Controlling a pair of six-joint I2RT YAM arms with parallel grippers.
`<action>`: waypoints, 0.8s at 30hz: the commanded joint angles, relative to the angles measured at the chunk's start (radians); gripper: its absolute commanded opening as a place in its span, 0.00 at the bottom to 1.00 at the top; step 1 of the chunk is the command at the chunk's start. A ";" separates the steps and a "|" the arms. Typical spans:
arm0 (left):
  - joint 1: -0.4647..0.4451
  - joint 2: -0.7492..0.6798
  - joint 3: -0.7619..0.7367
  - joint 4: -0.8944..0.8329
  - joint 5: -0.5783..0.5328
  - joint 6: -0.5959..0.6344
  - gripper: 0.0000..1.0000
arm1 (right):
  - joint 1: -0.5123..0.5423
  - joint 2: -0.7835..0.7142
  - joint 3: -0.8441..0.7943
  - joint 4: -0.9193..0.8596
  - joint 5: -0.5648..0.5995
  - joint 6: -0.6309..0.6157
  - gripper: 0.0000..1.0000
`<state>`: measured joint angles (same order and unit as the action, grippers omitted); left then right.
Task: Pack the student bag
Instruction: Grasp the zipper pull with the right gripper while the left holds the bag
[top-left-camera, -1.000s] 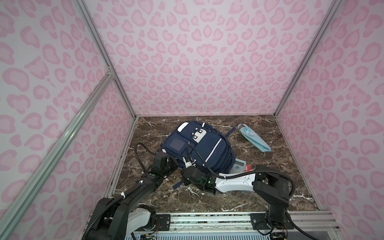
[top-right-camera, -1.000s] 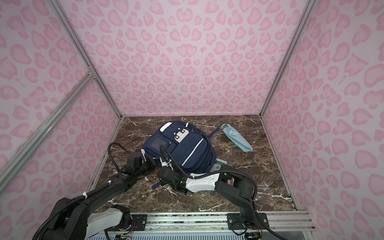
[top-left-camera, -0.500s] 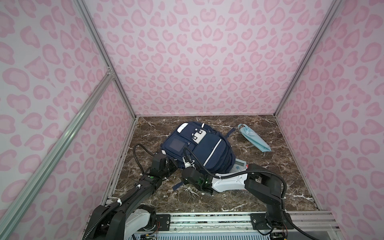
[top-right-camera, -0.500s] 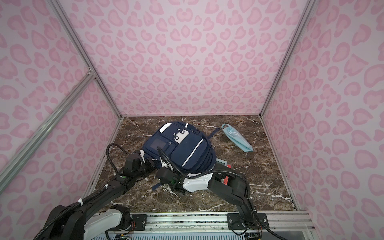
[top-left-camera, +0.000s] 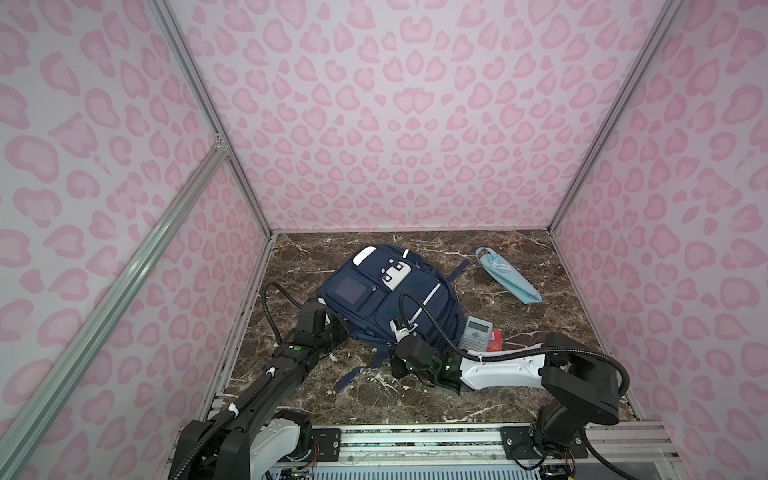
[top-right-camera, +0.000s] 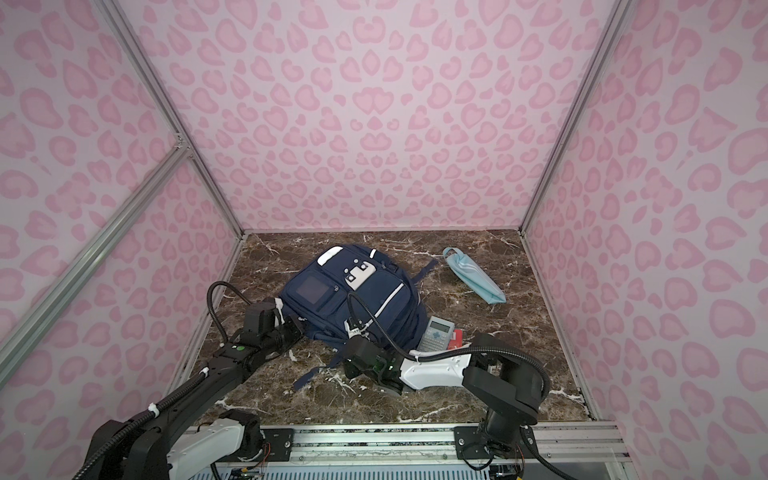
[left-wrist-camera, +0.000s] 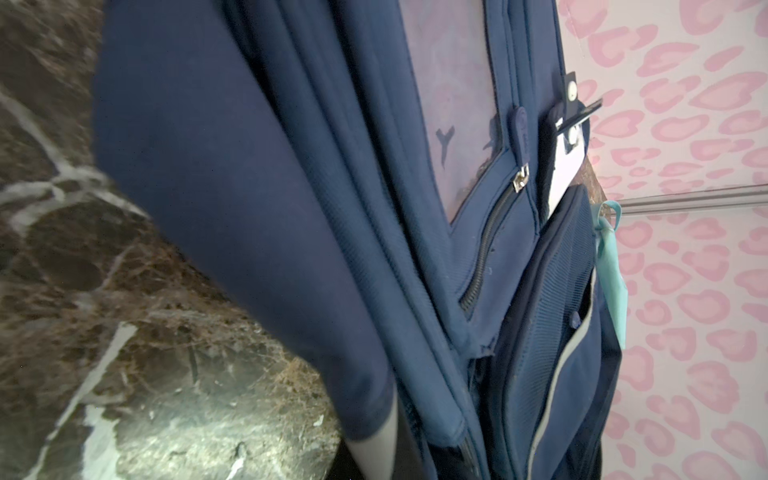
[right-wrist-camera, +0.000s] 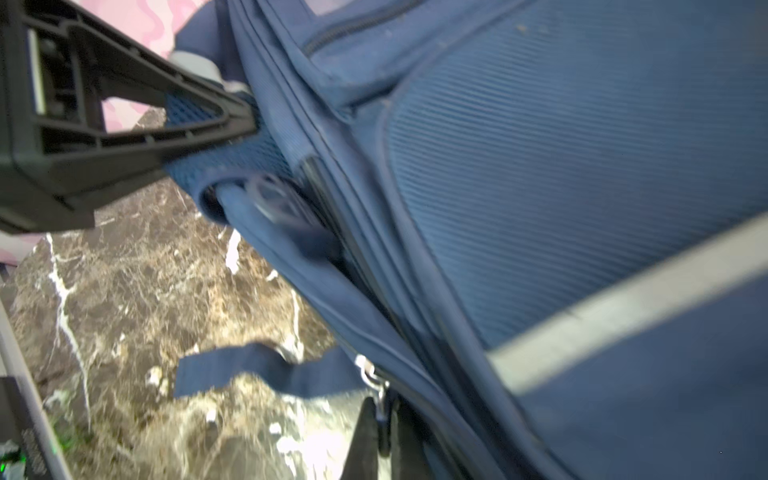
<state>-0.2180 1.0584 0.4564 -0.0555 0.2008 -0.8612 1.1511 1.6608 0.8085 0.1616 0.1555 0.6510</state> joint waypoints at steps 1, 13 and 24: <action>0.021 0.006 0.011 0.047 -0.035 0.028 0.03 | -0.013 -0.052 -0.045 -0.194 0.020 -0.017 0.00; 0.029 0.103 0.048 0.105 -0.073 0.049 0.08 | -0.150 -0.215 -0.120 -0.339 -0.088 -0.149 0.00; 0.036 -0.047 0.112 -0.071 -0.233 0.083 0.85 | -0.032 0.147 0.361 -0.249 -0.155 -0.107 0.00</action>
<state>-0.1829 1.0710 0.5938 -0.0582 0.0242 -0.7822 1.1057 1.7618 1.0988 -0.1219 -0.0196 0.5320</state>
